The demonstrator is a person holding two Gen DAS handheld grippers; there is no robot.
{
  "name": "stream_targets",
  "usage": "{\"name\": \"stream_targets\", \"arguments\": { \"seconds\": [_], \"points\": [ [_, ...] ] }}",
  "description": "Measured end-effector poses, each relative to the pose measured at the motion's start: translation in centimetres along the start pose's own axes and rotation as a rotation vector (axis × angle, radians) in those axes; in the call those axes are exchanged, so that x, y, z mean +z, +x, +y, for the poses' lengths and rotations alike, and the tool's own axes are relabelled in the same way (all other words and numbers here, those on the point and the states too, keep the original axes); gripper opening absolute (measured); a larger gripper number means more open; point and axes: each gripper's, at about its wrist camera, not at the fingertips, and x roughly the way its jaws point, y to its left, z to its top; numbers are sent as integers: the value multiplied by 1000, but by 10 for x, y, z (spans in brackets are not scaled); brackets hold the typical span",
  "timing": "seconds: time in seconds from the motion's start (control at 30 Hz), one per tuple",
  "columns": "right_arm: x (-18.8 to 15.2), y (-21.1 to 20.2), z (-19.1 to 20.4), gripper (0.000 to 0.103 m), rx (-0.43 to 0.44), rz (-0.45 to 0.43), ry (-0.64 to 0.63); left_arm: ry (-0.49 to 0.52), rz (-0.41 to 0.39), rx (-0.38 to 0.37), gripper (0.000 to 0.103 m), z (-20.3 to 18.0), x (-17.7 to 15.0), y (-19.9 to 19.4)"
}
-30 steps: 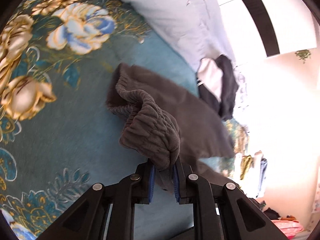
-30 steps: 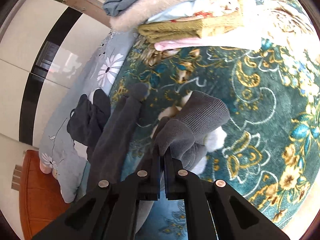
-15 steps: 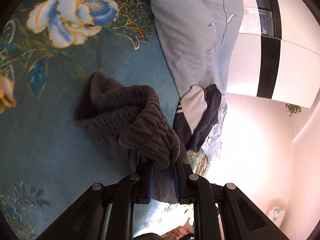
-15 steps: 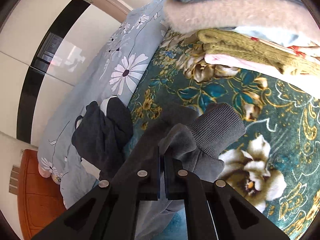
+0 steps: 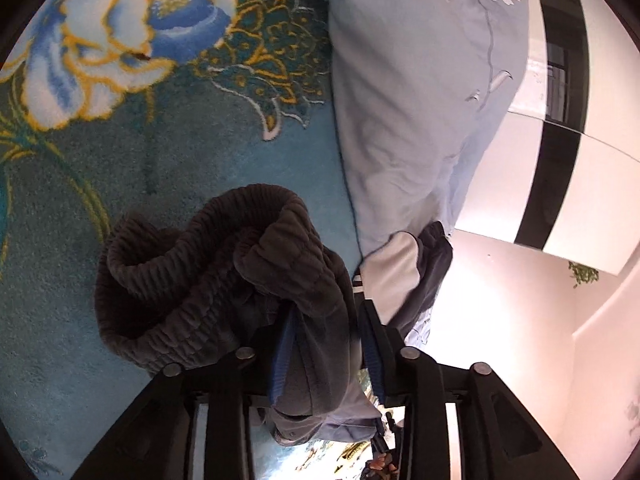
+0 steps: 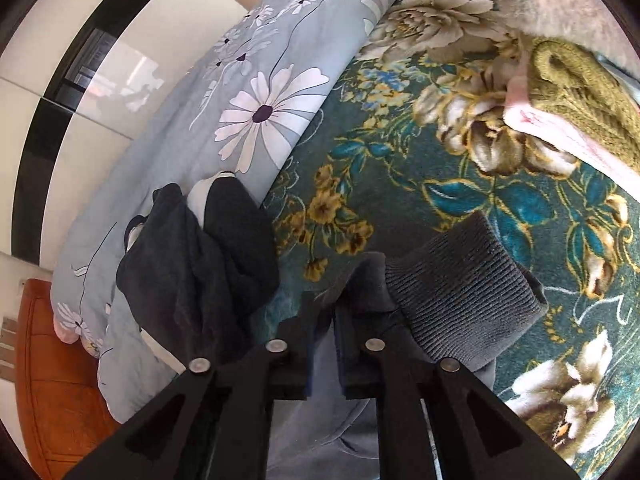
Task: Fold clothes
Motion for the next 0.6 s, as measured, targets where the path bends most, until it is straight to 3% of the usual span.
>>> {"name": "stream_targets", "arguments": {
  "seconds": [0.07,0.2,0.27,0.33,0.43,0.5,0.6],
  "points": [
    [-1,-6,-1,42,38,-32,-26,81,9,-26,58,-13,-9,-8],
    [-6,-28,-15,43,76,-93,-57,220,-56,65,65,-14,-30,-40],
    [-16,-34,-28,49,72,-110,-63,201,-90,169,66,10,-36,-52],
    [-29,-30,-46,51,56,-89,-55,110,-87,238,66,45,-42,-59],
    [-48,-13,-74,53,37,-31,-6,-70,-87,150,66,87,-48,-62],
    [-55,-1,-89,57,50,0,45,-87,-99,88,69,92,-47,-55],
    [-59,17,-102,66,85,29,119,-84,-121,83,71,85,-45,-43]
  ]
}}
